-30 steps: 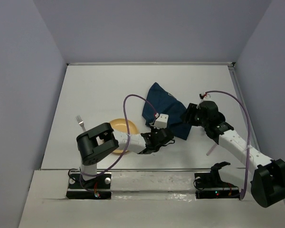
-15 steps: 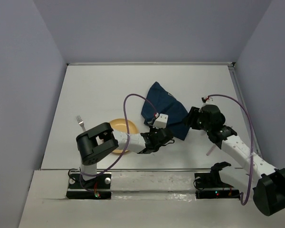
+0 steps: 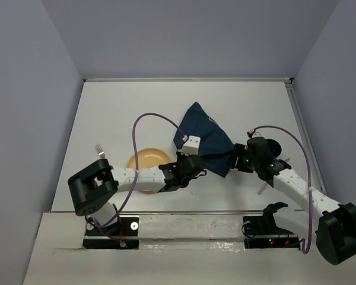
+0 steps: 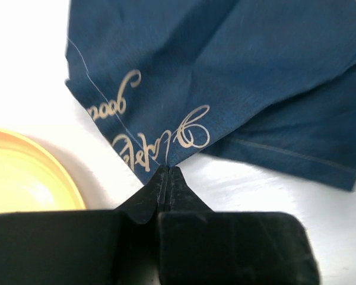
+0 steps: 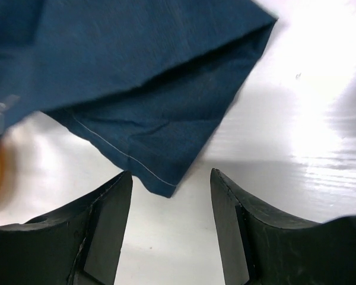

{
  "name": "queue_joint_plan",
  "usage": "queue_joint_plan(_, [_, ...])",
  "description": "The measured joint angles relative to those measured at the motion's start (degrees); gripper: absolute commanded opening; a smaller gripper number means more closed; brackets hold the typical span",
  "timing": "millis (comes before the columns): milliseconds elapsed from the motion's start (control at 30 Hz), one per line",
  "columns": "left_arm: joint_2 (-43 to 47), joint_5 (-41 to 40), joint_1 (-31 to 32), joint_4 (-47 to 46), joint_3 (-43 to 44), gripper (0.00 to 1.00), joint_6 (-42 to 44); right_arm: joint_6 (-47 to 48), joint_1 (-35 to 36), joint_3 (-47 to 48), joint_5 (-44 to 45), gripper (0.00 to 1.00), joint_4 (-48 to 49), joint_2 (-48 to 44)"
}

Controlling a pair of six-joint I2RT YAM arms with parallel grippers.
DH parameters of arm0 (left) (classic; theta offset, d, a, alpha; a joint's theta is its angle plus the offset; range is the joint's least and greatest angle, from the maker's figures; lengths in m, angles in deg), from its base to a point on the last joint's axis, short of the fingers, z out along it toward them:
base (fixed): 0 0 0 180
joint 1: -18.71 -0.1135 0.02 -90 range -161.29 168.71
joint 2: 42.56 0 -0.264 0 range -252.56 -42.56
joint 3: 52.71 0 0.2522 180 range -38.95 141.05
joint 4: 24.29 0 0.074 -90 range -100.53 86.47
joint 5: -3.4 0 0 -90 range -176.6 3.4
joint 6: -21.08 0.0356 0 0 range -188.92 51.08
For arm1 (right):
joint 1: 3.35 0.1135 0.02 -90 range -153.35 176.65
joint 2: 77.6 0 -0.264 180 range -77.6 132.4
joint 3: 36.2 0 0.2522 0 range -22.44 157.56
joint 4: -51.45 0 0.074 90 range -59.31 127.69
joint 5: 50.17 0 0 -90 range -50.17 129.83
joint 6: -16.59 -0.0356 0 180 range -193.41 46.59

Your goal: Set the dinner table for one person

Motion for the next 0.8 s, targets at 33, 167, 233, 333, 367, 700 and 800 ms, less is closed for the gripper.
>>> queue_joint_plan(33, [1.5,-0.1,-0.1,-0.1,-0.2,0.00,0.3,-0.2,0.3,0.0,0.0,0.61,-0.1,0.9])
queue_joint_plan(167, [6.7,-0.2,-1.5,-1.5,-0.5,0.00,1.7,-1.3,2.5,0.0,0.1,0.61,-0.2,3.7])
queue_joint_plan(233, [7.8,-0.1,-2.5,-2.6,-1.0,0.00,2.1,-2.2,4.3,-0.1,0.4,0.62,-0.1,4.3])
queue_joint_plan(333, [7.9,0.6,-3.7,-3.5,-2.4,0.00,2.4,-3.4,6.0,-0.9,0.5,0.61,0.3,5.6])
queue_joint_plan(367, [7.9,0.7,-4.0,-3.6,-2.8,0.00,2.5,-3.7,6.5,-1.2,0.6,0.61,0.3,6.2])
queue_joint_plan(700, [10.2,1.8,-4.4,-4.2,-3.8,0.00,3.2,-7.6,7.4,-3.7,0.7,0.42,7.6,10.3])
queue_joint_plan(800, [11.1,1.8,-4.5,-4.5,-3.8,0.00,3.6,-8.6,7.4,-4.1,1.2,0.15,8.4,10.7])
